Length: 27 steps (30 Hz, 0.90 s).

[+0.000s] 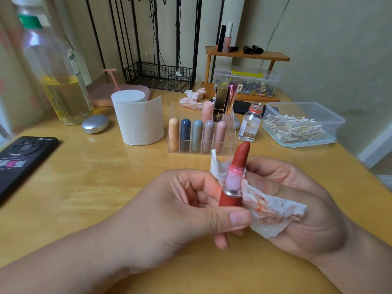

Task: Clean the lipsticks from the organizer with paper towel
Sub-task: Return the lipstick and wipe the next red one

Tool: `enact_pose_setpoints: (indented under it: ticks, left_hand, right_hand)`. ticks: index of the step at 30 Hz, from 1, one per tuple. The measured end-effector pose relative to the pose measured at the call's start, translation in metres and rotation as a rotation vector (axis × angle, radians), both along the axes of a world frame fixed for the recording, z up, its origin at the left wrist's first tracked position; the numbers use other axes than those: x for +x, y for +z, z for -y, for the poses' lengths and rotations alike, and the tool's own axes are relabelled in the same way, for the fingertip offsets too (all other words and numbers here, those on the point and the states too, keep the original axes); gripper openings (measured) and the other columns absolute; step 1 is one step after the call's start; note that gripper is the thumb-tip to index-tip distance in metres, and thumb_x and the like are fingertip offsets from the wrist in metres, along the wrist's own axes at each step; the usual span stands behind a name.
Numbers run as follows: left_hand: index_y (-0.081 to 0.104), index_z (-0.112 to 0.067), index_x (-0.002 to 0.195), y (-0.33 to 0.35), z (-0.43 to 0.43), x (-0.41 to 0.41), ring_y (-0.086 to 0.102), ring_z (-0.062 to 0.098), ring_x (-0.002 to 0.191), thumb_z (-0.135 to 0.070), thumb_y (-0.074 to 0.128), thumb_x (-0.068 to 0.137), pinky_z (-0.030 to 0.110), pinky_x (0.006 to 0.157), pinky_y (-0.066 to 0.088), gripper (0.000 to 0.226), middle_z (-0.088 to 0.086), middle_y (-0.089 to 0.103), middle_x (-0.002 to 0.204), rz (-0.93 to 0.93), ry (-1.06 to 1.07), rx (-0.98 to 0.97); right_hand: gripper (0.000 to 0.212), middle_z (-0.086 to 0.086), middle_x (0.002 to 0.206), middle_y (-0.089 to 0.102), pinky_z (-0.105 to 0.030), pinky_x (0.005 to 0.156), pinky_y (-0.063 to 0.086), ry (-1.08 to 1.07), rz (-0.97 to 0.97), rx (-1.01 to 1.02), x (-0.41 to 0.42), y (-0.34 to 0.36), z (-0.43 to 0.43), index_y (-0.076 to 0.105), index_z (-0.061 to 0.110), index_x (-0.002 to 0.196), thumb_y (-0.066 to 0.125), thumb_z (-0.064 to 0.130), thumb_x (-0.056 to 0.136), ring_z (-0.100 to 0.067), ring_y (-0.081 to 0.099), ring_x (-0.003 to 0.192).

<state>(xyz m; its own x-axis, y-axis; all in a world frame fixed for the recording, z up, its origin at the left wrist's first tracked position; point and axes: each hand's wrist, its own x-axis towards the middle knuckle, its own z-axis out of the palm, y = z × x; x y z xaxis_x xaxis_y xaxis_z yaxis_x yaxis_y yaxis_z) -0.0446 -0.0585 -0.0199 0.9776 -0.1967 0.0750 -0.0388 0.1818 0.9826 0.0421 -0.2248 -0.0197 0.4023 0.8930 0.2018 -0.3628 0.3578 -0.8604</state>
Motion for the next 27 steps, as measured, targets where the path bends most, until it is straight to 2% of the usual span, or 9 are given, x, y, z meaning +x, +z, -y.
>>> enact_pose_setpoints:
  ticks: [3,9,11,13,15,18,22,27]
  left_hand:
    - [0.073,-0.013,0.077,-0.0006,-0.0008,0.0003,0.063,0.019,0.055,-0.014,0.076,0.078,0.038,0.067,0.057,0.004,0.006,0.071,0.067,-0.021,-0.025,-0.002]
    - [0.076,-0.014,0.079,-0.0035,-0.0002,0.0005,0.064,0.017,0.058,-0.016,0.075,0.079,0.039,0.071,0.057,0.002,0.004,0.072,0.069,-0.013,-0.022,-0.015]
    - [0.076,-0.011,0.090,-0.0046,-0.0006,0.0012,0.065,0.018,0.069,-0.019,0.075,0.083,0.036,0.076,0.056,0.010,0.009,0.072,0.081,-0.033,-0.086,-0.089]
    - [0.070,0.002,0.106,-0.0041,0.0003,0.0017,0.065,0.022,0.085,-0.020,0.068,0.091,0.033,0.081,0.055,0.027,0.017,0.069,0.097,-0.081,-0.186,-0.244]
    - [0.065,0.009,0.112,-0.0047,0.0015,0.0022,0.065,0.026,0.092,-0.013,0.060,0.094,0.033,0.082,0.055,0.029,0.022,0.067,0.103,-0.102,-0.206,-0.301]
    - [0.069,0.007,0.103,-0.0052,0.0029,0.0031,0.067,0.026,0.082,-0.013,0.067,0.092,0.033,0.076,0.057,0.023,0.022,0.069,0.092,-0.086,-0.134,-0.259]
    - [0.076,-0.008,0.082,-0.0011,0.0038,0.0016,0.068,0.023,0.067,-0.015,0.077,0.083,0.032,0.067,0.057,0.007,0.020,0.071,0.082,-0.054,-0.039,-0.189]
    - [0.076,-0.011,0.081,-0.0008,0.0009,0.0003,0.068,0.021,0.065,-0.022,0.078,0.080,0.032,0.066,0.057,0.012,0.019,0.071,0.082,-0.056,-0.089,-0.204]
  right_hand:
    - [0.019,-0.013,0.085,0.064,-0.035,0.061,0.049,0.021,-0.010,0.004,-0.0019,0.0025,-0.0022,0.065,0.000,0.106,0.059,0.015,0.096,-0.025,0.062,0.068]
    - [0.020,-0.014,0.080,0.058,-0.042,0.061,0.040,0.028,-0.042,-0.020,-0.0031,0.0006,-0.0041,0.062,0.002,0.101,0.064,0.020,0.093,-0.028,0.059,0.064]
    - [0.024,-0.013,0.072,0.057,-0.039,0.059,0.041,-0.017,-0.048,-0.027,-0.0026,0.0012,-0.0028,0.065,0.004,0.098,0.072,0.023,0.085,-0.024,0.055,0.058]
    - [0.031,-0.011,0.060,0.054,-0.032,0.053,0.043,-0.093,-0.010,-0.080,-0.0020,0.0020,0.0002,0.070,0.008,0.091,0.081,0.032,0.075,-0.021,0.050,0.052]
    - [0.034,-0.011,0.053,0.051,-0.031,0.049,0.041,-0.118,0.003,-0.109,-0.0025,0.0024,0.0023,0.071,0.009,0.090,0.083,0.036,0.072,-0.021,0.048,0.047]
    - [0.032,-0.014,0.057,0.050,-0.040,0.054,0.041,-0.071,-0.062,-0.035,-0.0025,0.0025,-0.0002,0.066,0.000,0.093,0.078,0.026,0.079,-0.024,0.049,0.055]
    - [0.022,-0.013,0.068,0.054,-0.044,0.059,0.043,-0.025,-0.079,0.014,-0.0040,0.0039,-0.0039,0.062,-0.005,0.095,0.066,0.016,0.087,-0.028,0.048,0.065]
    - [0.025,-0.015,0.069,0.054,-0.044,0.059,0.045,-0.018,-0.087,0.013,-0.0058,0.0049,-0.0029,0.060,-0.004,0.094,0.069,0.018,0.088,-0.028,0.052,0.064]
